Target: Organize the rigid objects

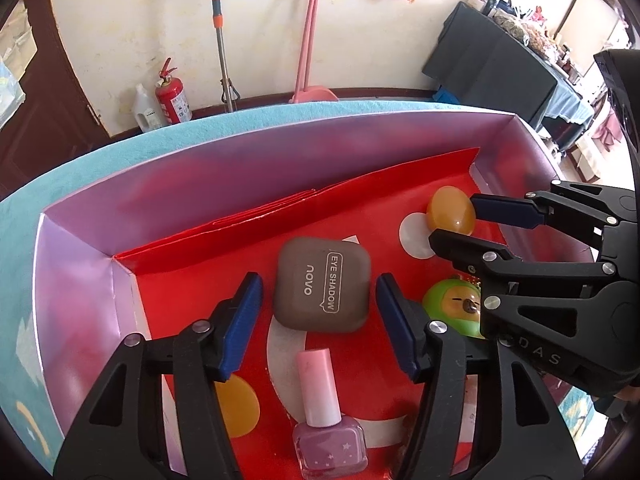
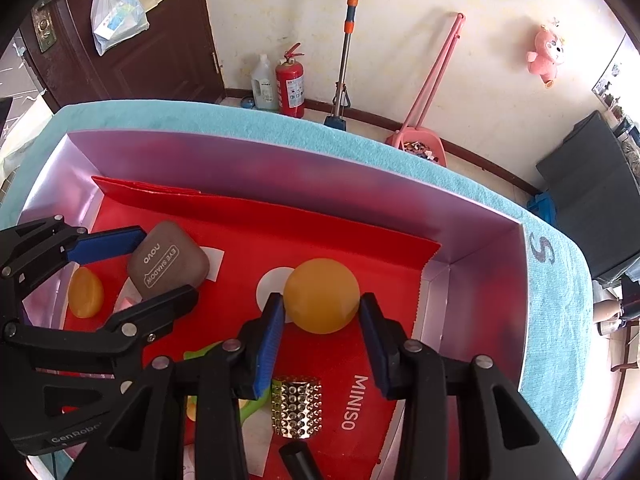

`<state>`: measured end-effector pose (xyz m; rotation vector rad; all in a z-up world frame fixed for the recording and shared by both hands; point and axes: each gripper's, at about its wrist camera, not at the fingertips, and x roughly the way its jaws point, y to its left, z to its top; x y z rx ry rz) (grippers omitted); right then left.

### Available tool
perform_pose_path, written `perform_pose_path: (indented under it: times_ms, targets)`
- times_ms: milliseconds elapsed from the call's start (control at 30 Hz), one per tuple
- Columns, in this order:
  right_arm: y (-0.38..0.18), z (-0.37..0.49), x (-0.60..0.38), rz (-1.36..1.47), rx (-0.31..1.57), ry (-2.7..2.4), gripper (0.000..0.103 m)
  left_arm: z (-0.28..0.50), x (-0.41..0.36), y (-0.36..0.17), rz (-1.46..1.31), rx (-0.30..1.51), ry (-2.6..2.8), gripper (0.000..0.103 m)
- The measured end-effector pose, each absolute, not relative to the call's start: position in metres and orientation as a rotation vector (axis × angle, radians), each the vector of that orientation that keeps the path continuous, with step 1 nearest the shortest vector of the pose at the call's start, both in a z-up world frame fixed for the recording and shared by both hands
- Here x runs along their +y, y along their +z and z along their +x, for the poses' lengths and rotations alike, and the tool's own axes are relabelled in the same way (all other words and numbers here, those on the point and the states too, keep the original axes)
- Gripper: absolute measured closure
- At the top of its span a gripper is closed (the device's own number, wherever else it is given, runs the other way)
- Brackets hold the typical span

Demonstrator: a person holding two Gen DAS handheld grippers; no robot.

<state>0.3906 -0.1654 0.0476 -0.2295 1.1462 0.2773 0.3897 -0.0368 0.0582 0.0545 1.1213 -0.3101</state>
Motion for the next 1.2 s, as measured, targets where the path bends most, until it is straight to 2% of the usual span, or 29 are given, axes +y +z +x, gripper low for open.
perform_pose_path:
  times_ms: [100,167,300,400,533,667,767,833,933,1200]
  targets:
    - [0.051,0.387,-0.164,-0.232,1.139,0.276,0.059,0.383,-0.034,0.066,0.041,1.103,-0.308,0.044]
    - [0.056,0.382,-0.165,-0.227,1.128,0.279,0.059,0.379,-0.031,0.072,0.030,1.086,-0.300,0.037]
    - [0.071,0.369,-0.169,-0.209,1.098,0.278,0.057,0.360,-0.024,0.088,0.006,1.044,-0.279,0.036]
    - [0.086,0.352,-0.172,-0.198,1.061,0.280,0.049,0.344,-0.021,0.100,0.003,1.005,-0.256,0.029]
    - [0.105,0.327,-0.176,-0.168,1.010,0.289,0.040,0.315,-0.016,0.115,0.003,0.941,-0.216,0.028]
    - [0.121,0.297,-0.181,-0.157,0.949,0.292,0.035,0.287,-0.011,0.126,0.022,0.854,-0.161,0.019]
    - [0.128,0.277,-0.184,-0.141,0.901,0.287,0.027,0.267,-0.007,0.131,0.037,0.775,-0.110,0.017]
    - [0.130,0.268,-0.188,-0.131,0.876,0.287,0.024,0.256,-0.006,0.131,0.032,0.747,-0.088,0.014]
    - [0.130,0.256,-0.191,-0.119,0.832,0.279,0.012,0.242,-0.001,0.129,0.019,0.691,-0.050,0.011]
    - [0.108,0.223,-0.204,-0.101,0.666,0.240,0.002,0.220,-0.001,0.111,0.023,0.561,0.009,0.008]
